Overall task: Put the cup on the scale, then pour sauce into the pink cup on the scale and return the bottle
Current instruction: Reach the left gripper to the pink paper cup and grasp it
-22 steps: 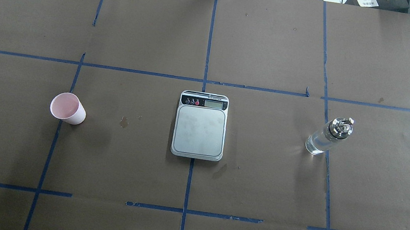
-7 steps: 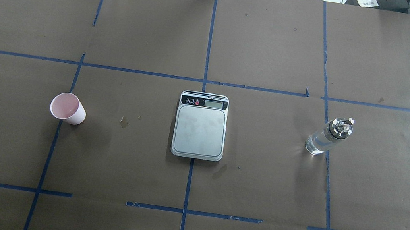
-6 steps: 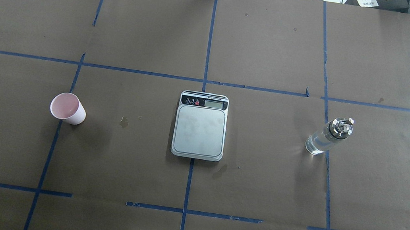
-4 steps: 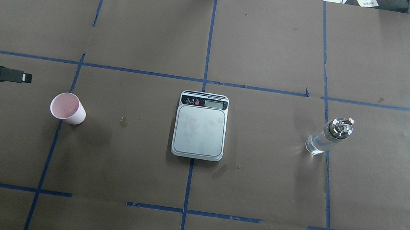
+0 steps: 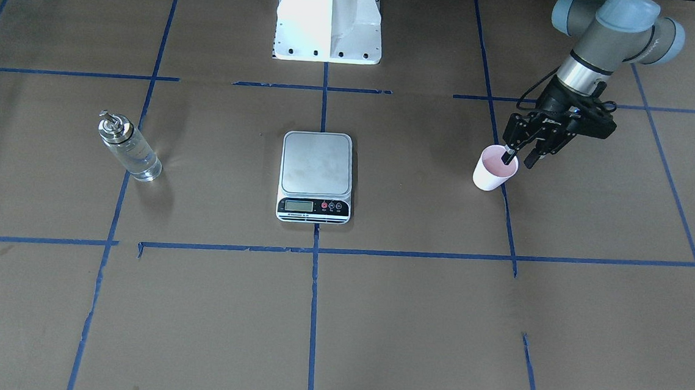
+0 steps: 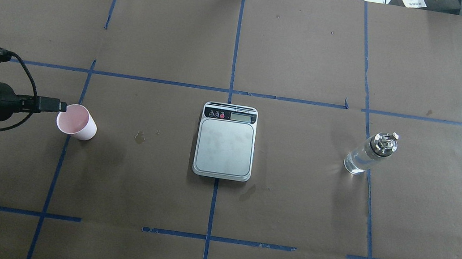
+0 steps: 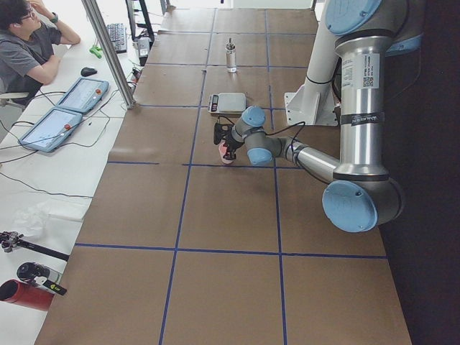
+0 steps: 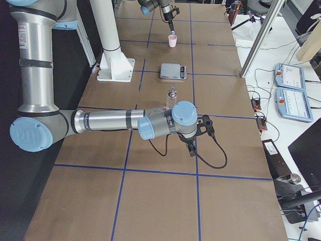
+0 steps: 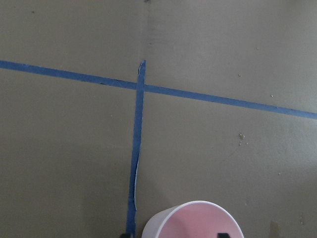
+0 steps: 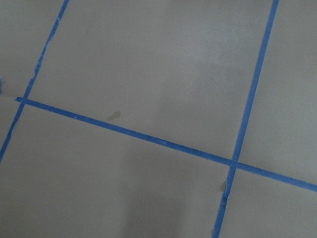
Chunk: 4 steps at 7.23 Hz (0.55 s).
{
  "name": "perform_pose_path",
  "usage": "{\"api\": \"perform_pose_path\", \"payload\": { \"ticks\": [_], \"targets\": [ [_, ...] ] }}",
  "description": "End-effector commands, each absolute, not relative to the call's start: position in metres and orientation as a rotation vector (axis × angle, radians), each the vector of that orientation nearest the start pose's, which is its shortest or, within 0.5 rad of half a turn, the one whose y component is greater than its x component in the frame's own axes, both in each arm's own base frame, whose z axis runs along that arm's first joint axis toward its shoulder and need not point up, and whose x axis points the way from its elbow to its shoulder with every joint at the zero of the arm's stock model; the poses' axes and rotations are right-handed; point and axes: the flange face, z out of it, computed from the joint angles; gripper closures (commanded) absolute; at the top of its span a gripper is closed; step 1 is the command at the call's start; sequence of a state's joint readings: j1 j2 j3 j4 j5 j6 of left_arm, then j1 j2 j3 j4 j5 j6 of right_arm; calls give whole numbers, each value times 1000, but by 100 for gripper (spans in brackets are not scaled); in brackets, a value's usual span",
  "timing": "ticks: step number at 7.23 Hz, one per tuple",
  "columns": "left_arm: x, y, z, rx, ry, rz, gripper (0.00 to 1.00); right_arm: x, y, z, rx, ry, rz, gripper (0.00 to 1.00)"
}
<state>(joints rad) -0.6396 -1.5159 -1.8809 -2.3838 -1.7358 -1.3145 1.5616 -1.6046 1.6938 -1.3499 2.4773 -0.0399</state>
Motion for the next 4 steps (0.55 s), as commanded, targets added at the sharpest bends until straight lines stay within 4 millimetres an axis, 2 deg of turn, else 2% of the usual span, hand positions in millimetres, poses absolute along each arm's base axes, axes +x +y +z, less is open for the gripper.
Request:
{"api": "perform_pose_path", "payload": {
  "ticks": [1, 2, 3, 4],
  "targets": [
    [337, -398, 460, 337, 995, -277, 46, 50, -490, 581, 301, -895, -185, 0],
    [336, -398, 459, 339, 996, -274, 86, 50, -489, 582, 299, -895, -184, 0],
    [335, -397, 452, 347, 1008, -269, 89, 50, -489, 582, 299, -895, -184, 0],
    [335, -396, 450, 349, 1012, -268, 100, 50, -489, 581, 301, -895, -185, 0]
  ]
}}
